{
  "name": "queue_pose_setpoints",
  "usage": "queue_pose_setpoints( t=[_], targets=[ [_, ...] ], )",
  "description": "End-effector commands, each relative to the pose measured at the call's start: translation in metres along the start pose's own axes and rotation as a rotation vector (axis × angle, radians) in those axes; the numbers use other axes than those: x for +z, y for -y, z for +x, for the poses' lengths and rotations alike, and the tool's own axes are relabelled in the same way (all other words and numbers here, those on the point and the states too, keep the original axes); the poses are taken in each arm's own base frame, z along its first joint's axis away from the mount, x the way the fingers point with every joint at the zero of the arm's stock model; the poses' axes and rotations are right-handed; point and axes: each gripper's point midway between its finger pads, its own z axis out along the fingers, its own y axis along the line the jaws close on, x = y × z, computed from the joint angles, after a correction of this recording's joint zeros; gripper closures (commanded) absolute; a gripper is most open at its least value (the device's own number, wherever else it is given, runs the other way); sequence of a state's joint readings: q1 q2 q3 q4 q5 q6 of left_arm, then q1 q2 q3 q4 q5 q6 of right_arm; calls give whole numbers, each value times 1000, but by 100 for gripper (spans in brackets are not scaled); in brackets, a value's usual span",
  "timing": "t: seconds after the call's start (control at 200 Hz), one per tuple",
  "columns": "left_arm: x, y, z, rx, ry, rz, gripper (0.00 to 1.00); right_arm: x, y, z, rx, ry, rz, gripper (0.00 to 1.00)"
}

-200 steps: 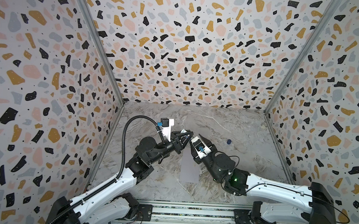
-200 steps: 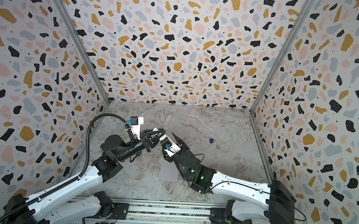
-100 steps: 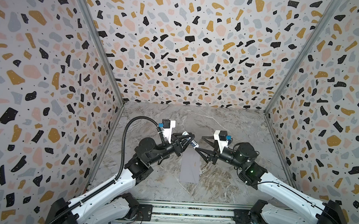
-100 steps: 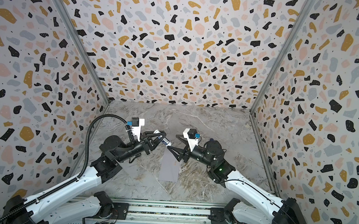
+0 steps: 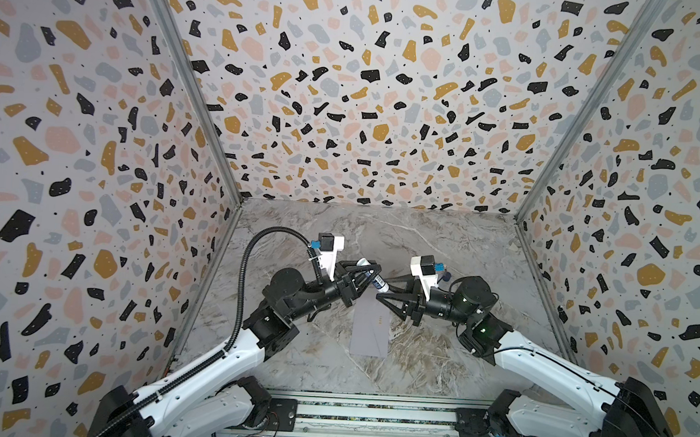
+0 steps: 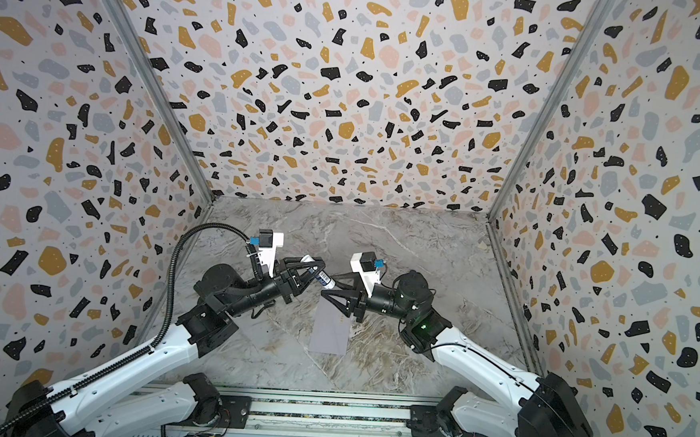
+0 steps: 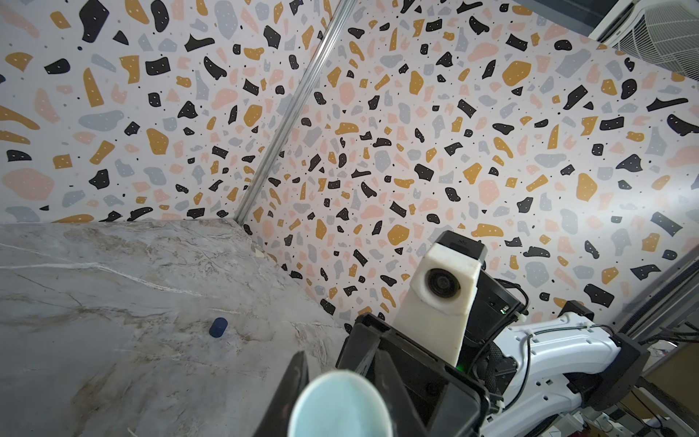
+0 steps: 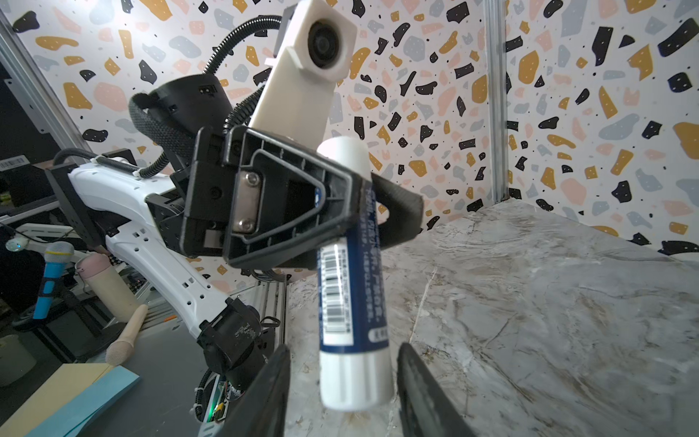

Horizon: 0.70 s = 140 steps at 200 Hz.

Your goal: Place the letter into the envelope and seal it

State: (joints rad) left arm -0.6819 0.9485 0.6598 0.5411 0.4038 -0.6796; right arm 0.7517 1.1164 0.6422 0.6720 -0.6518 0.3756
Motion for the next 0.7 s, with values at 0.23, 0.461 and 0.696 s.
queue_pose_setpoints(
  t=[0.23, 0.461, 0.696],
  targets=[
    [1, 13, -10, 16, 34, 57, 100, 0, -10, -30, -40, 72, -30, 89],
    [3, 3, -5, 9, 18, 18, 100, -4, 5, -38, -74, 88, 105, 98],
    [5, -3, 0, 2, 3, -1, 100, -2, 12, -41, -167, 70, 255, 100]
  ],
)
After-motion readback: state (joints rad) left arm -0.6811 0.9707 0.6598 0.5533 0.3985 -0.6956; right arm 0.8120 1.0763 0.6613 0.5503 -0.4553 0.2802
